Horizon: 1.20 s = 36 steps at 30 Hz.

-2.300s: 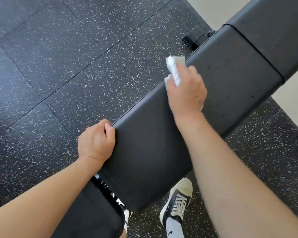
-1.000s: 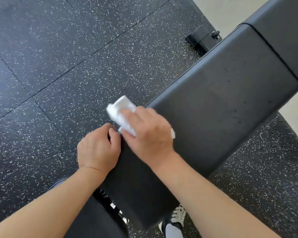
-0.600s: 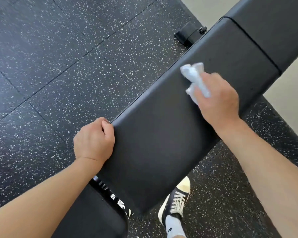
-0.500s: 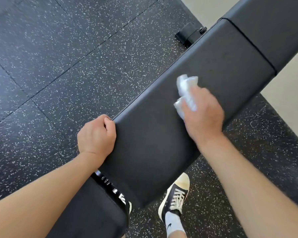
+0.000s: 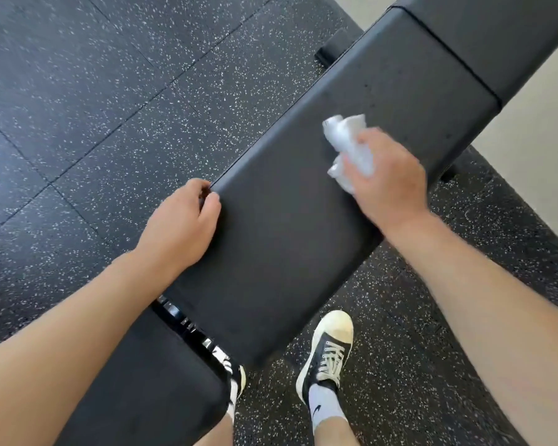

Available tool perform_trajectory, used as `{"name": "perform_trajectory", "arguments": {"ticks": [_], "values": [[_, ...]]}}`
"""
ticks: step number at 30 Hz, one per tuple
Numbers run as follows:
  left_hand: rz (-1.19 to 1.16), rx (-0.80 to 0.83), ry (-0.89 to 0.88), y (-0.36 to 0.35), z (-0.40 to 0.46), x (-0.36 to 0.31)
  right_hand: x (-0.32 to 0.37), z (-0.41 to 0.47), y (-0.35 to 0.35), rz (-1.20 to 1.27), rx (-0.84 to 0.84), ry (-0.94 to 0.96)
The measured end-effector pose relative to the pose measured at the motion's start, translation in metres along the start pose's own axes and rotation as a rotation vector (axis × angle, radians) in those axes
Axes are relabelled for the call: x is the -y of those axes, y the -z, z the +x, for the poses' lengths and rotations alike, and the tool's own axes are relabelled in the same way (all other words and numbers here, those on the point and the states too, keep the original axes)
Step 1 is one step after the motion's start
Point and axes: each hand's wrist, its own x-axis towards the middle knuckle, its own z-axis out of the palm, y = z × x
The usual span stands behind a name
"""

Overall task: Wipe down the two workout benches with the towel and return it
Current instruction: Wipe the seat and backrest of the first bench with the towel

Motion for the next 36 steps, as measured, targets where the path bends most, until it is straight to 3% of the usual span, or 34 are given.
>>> {"name": "perform_trajectory", "arguments": {"ticks": [3, 5, 10, 13, 15, 17, 19, 22, 25, 27, 31, 34, 36], "values": [[-0.033, 0.036, 0.018, -0.006, 0.021, -0.032, -0.025, 0.002, 0.006, 0.111, -0.074, -0.282], [-0.062, 0.072, 0.071, -0.011, 0.042, -0.055, 0.009, -0.023, 0.003, 0.115, -0.065, -0.294], [-0.137, 0.079, 0.102, -0.023, 0.084, -0.106, 0.109, -0.122, -0.011, 0.218, 0.109, 0.215], [-0.123, 0.04, 0.142, -0.028, 0.102, -0.111, 0.11, -0.147, -0.009, 0.291, 0.239, 0.511], [-0.128, 0.009, 0.285, -0.027, 0.112, -0.104, 0.085, -0.131, -0.005, 0.251, 0.241, 0.577], [-0.086, 0.035, 0.385, -0.028, 0.119, -0.096, 0.044, -0.098, -0.001, 0.192, 0.153, 0.47], [-0.075, 0.04, 0.383, -0.032, 0.12, -0.097, -0.01, -0.059, 0.005, 0.183, 0.024, 0.198], [-0.055, -0.083, 0.361, -0.037, 0.114, -0.097, -0.08, -0.015, 0.017, 0.198, -0.017, -0.169], [-0.037, -0.207, 0.334, -0.041, 0.106, -0.101, -0.074, -0.012, 0.015, 0.176, -0.061, -0.247], [-0.021, -0.225, 0.307, -0.042, 0.103, -0.103, -0.032, -0.029, 0.006, 0.108, -0.081, -0.179], [0.03, -0.266, 0.209, -0.044, 0.099, -0.107, 0.054, -0.086, -0.01, 0.155, 0.031, 0.213], [0.051, -0.266, 0.181, -0.044, 0.098, -0.106, 0.061, -0.101, -0.011, 0.256, 0.107, 0.373], [0.05, -0.265, 0.208, -0.045, 0.1, -0.105, 0.042, -0.084, -0.007, 0.19, 0.161, 0.411]]}}
